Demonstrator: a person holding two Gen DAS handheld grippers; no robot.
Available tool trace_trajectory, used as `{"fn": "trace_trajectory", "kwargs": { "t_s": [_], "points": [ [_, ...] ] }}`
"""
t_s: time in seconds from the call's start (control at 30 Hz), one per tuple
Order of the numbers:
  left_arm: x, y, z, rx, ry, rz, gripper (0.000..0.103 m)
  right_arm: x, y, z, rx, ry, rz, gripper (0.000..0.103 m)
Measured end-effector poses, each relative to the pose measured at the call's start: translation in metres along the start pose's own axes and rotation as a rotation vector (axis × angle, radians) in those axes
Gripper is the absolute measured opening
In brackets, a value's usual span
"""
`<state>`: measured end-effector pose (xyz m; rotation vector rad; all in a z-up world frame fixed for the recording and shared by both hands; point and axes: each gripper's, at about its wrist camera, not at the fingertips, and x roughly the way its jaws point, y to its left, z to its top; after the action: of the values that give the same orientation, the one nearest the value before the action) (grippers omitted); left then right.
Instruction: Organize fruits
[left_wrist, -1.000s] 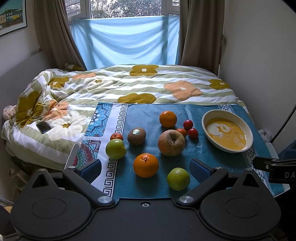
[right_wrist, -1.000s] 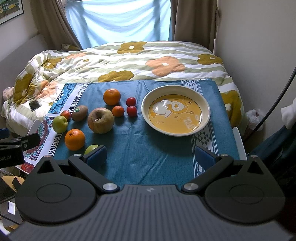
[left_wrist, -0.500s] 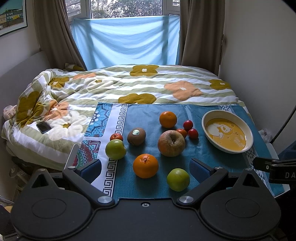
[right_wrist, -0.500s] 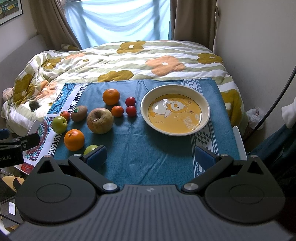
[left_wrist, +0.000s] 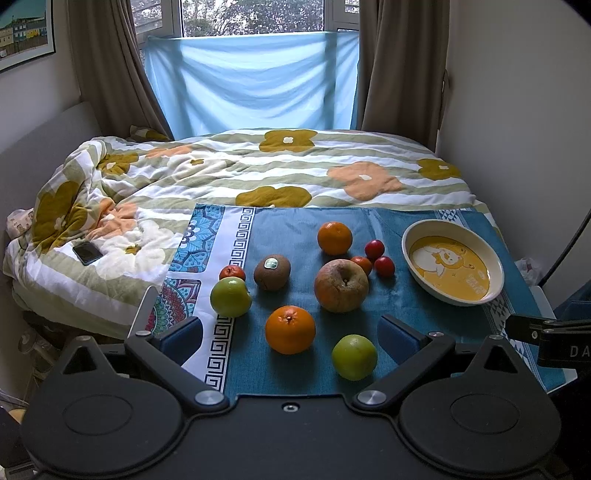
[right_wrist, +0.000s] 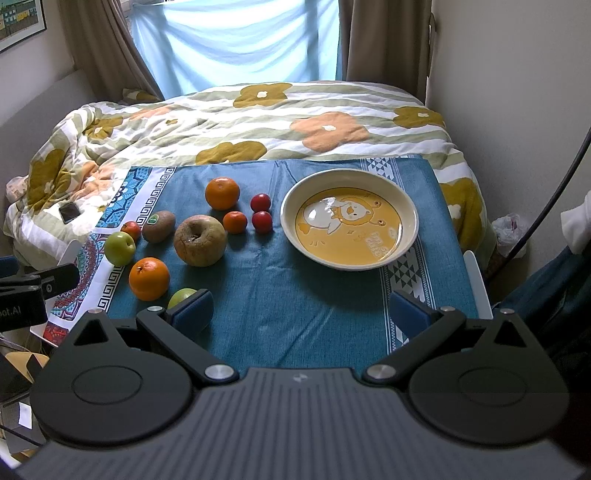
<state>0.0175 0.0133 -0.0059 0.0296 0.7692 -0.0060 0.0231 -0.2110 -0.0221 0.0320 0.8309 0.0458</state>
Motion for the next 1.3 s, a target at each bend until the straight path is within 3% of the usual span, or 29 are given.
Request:
{"fn": "trace_trajectory", "kwargs": {
  "t_s": [0.43, 0.63, 0.9, 1.3],
  "points": [
    [0.004, 0.004, 0.005, -0.042, 0.034, 0.025, 0.101, 0.007, -0.007, 0.003, -0.006, 0.036, 0.026, 0.103],
    [0.025, 0.009, 0.0, -0.017, 0.03, 0.036, 0.101, 0.024, -0.008, -0.001, -0.071, 0.064, 0.093, 0.103],
    [0.067, 0.024, -0.002, 0.115, 0.055, -0.027, 0.101, 0.06, 0.005, -0.009, -0.097, 0.115, 0.158, 0.103],
    [0.139, 0.037, -0.004, 0.323, 0.161, -0.186, 0.094, 0.109, 0.062, -0.033, -0.118, 0.188, 0.17, 0.103]
  ]
}}
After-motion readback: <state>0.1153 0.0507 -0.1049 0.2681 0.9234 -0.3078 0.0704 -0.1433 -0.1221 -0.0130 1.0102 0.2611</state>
